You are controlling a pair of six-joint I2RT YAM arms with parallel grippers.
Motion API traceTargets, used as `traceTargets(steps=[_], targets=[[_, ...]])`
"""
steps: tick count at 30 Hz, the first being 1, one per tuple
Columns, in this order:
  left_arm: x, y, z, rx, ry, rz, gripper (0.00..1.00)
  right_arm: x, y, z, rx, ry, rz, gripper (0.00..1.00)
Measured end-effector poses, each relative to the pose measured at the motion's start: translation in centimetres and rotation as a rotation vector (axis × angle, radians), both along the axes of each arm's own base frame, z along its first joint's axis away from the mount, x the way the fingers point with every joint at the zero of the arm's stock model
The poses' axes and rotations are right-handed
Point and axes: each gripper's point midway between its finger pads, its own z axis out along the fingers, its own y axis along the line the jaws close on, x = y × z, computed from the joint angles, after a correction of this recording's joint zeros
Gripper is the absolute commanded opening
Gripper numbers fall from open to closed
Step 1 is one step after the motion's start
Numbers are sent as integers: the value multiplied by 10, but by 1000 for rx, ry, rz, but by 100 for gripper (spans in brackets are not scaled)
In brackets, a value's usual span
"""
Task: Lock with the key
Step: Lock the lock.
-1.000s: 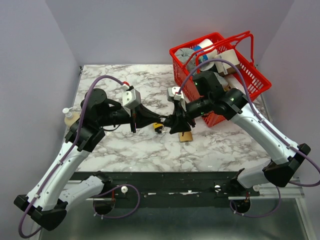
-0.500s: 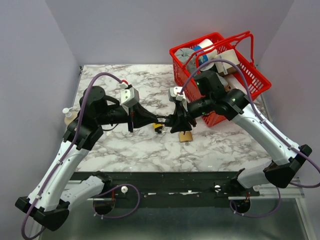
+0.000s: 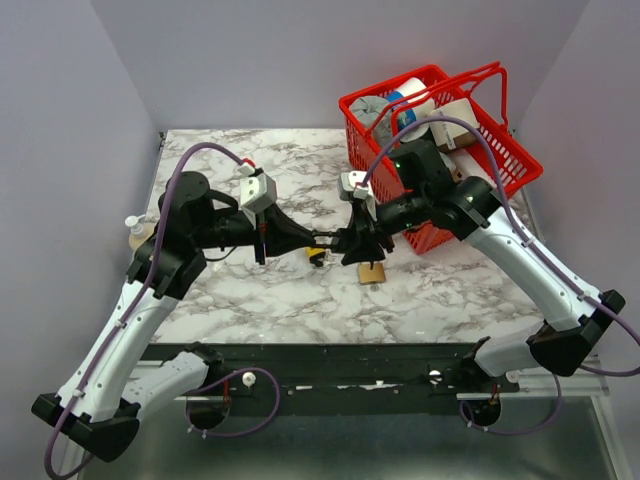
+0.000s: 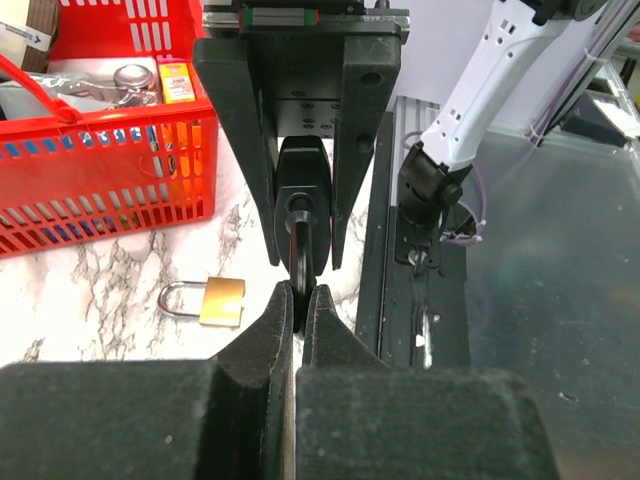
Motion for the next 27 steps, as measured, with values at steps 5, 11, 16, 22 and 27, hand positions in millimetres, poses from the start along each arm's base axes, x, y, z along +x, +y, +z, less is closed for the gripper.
traceTargets(steps=[5, 11, 16, 22, 27], targets=[[5, -10, -10, -53, 25, 24, 0, -3, -2, 7, -60, 69, -29, 1], [18, -23, -8, -86, 63, 21, 0, 0, -6, 10, -122, 86, -78, 1], [17, -35, -5, -99, 52, -11, 0, -5, -14, -1, -186, 134, -91, 1], [16, -39, 8, -139, 15, -28, 0, -13, -9, -8, -201, 148, -56, 1], [22, -26, 5, -119, 17, 2, 0, -2, -1, -5, -121, 110, -52, 1]])
